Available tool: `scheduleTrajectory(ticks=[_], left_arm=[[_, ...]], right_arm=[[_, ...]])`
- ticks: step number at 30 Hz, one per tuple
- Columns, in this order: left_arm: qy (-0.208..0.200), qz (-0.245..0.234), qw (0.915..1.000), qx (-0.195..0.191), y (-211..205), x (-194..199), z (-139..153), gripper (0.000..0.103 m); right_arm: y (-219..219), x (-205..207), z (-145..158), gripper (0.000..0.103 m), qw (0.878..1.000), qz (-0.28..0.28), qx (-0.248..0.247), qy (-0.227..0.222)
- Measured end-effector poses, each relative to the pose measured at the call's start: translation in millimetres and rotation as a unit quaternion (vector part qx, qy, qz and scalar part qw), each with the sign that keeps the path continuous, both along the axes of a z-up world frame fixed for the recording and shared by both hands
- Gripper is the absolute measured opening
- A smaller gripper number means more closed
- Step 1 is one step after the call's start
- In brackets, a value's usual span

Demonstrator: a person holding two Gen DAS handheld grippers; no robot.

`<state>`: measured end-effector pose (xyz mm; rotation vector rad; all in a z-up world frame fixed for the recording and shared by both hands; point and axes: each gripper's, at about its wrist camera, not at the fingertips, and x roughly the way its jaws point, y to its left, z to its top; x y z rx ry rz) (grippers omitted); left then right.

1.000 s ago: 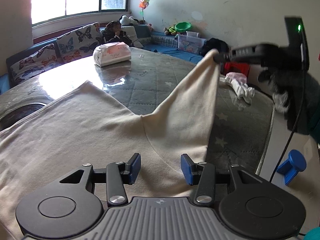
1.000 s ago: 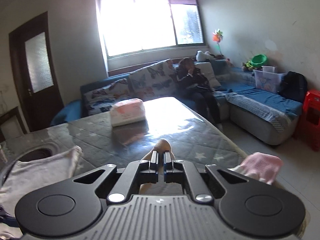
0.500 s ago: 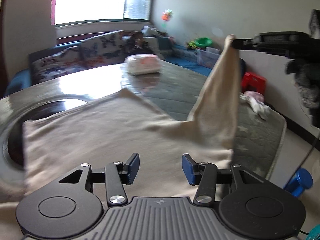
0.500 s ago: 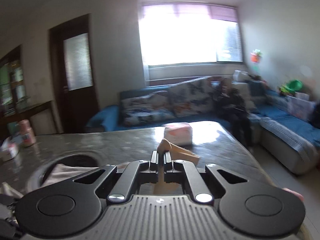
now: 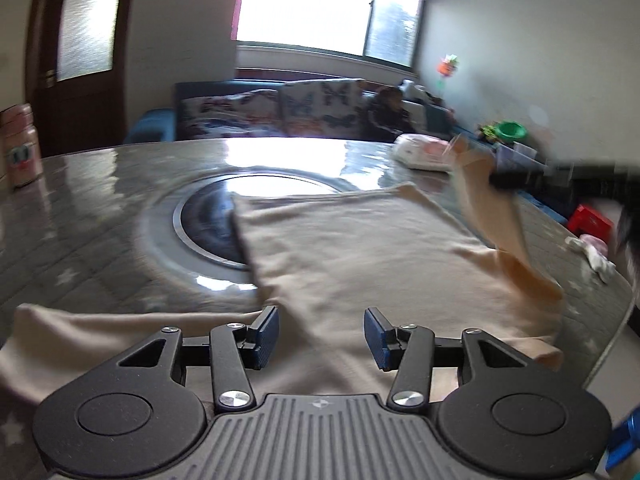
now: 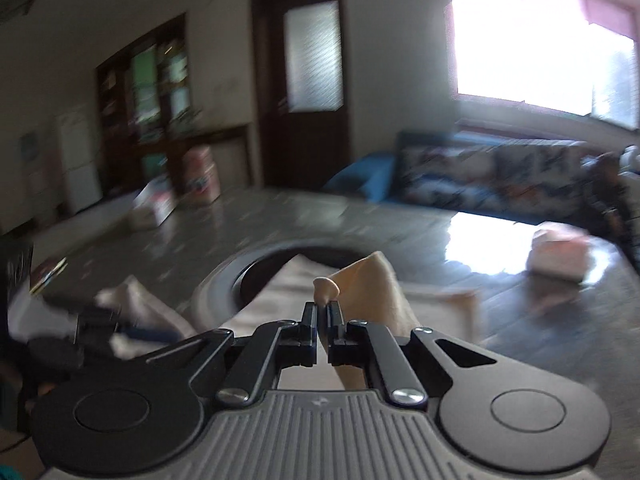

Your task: Fold clothes

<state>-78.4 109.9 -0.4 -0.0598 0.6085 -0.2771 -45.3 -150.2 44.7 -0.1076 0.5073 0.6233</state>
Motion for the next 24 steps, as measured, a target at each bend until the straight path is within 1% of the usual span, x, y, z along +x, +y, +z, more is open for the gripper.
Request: scheduleTrajectory(ticks=[4,8,10,13,14,16,18,21,23,24], left_arm=[[0.004,0.019,0.9998,-0.004,13,-3,0,0.051],[0.006,0.024,0.9997,-0.005,15,-4,-1,0.051],[0.006,0.021,0.9997,-0.006,12,-4,0,0.051],[0.007,0.009,0.9998,-0.014,5,0,1,0.051],[0.006,0.002,0.9998,-0.016,1,2,2,0.051],[0.005,-0.012,0.9998,-0.015,-9,6,2,0.051],[0.006,-0.026,0.9995,-0.016,-19,11,1,0.051],[0.008,-0.048,0.9988,-0.011,-35,13,-1,0.049],[0.007,-0.062,0.998,-0.008,-42,11,-2,0.049],[0.01,-0.061,0.998,-0.005,-42,11,-3,0.049]], right_arm=[[36,-1,-28,0.004,0.998,0.046,-0.02,0.027],[60,-12,-53,0.005,0.993,0.095,-0.042,0.058],[60,-17,-55,0.008,0.99,0.116,-0.046,0.063],[50,-26,-47,0.011,0.989,0.129,-0.045,0.056],[41,-29,-40,0.011,0.989,0.13,-0.042,0.052],[27,-32,-33,0.013,0.991,0.121,-0.037,0.049],[11,-32,-29,0.013,0.994,0.097,-0.042,0.043],[-21,-29,-33,0.013,0.997,0.036,-0.046,0.05],[-44,-26,-36,0.013,0.997,-0.006,-0.048,0.059],[-55,-25,-38,0.013,0.997,-0.025,-0.048,0.063]])
